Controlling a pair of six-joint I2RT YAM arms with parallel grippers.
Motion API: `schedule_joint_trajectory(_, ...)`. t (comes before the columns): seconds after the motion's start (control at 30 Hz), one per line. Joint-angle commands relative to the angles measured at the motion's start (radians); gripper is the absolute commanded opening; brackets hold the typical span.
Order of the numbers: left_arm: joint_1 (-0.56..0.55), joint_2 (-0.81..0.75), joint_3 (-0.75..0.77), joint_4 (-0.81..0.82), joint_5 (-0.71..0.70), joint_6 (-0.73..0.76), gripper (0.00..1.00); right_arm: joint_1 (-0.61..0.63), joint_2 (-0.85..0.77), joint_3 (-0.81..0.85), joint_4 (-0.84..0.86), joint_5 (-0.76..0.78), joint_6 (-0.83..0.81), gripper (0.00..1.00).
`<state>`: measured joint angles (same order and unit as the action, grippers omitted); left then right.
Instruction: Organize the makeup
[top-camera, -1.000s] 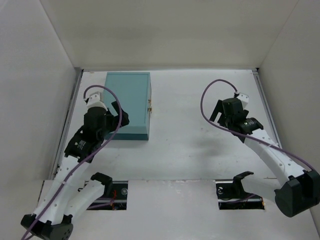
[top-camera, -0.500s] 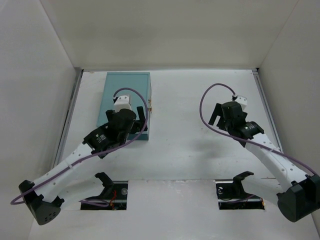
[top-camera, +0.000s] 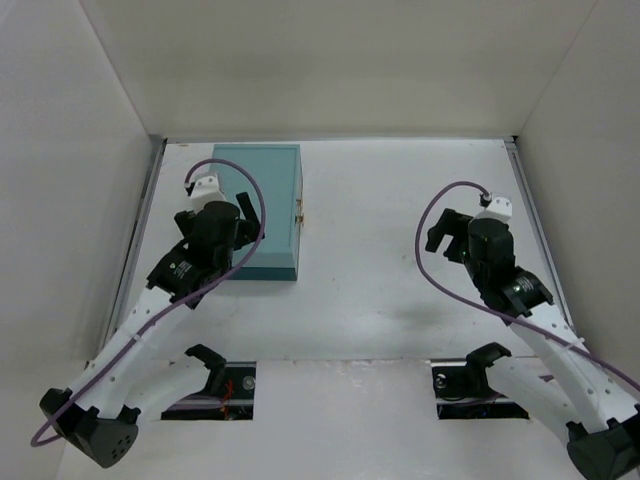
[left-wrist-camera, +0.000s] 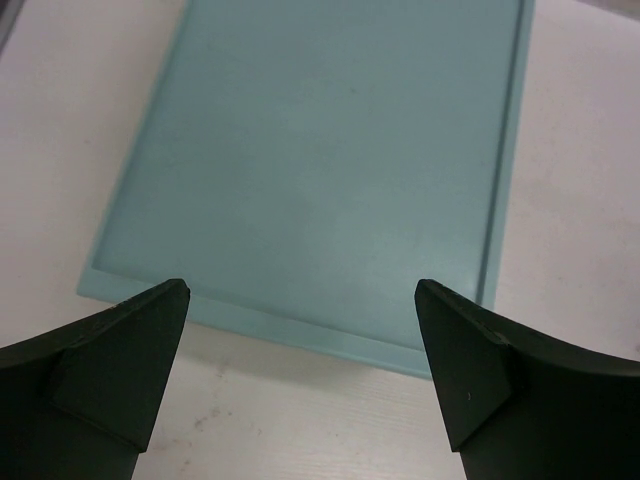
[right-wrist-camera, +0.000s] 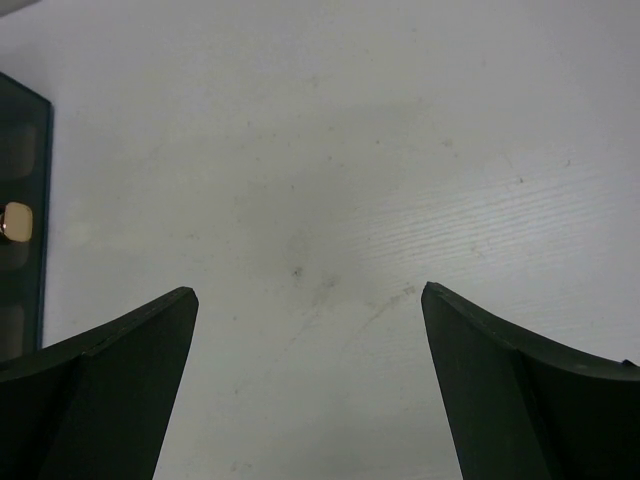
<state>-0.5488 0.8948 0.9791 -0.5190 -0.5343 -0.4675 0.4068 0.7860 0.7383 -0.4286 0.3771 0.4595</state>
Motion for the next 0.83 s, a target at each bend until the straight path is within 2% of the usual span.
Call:
schedule_joint_trajectory(0.0,0.077,0.006,0.066,0.045,0.019,0.047,1.0,-0.016,-0.028,0.021,0.077,-0.001,-0.068,1.0)
schedule_joint_trajectory(0.1,0.149,0.032,0.085,0.076,0.04,0.066,1.0,-0.081,-0.039,0.053,0.091,0.008,-0.067,1.0)
schedule_joint_trajectory(0.23,0.186,0.065,0.101,0.111,0.094,0.069,1.0,-0.145,-0.013,0.096,0.039,-0.012,-0.074,1.0)
schedule_joint_trajectory(0.4,0.191,0.073,0.099,0.126,0.105,0.075,1.0,-0.144,0.103,0.167,-0.139,-0.021,-0.082,1.0)
schedule_joint_trajectory(0.63,0.186,0.035,0.084,0.113,0.1,0.078,1.0,-0.122,0.117,0.168,-0.156,-0.023,-0.045,1.0)
schedule_joint_trajectory(0.73,0.191,0.018,0.076,0.109,0.099,0.079,1.0,-0.15,0.142,0.173,-0.185,-0.073,-0.016,1.0)
schedule_joint_trajectory(0.8,0.189,0.018,0.075,0.109,0.099,0.081,1.0,-0.159,0.165,0.173,-0.187,-0.041,-0.016,1.0)
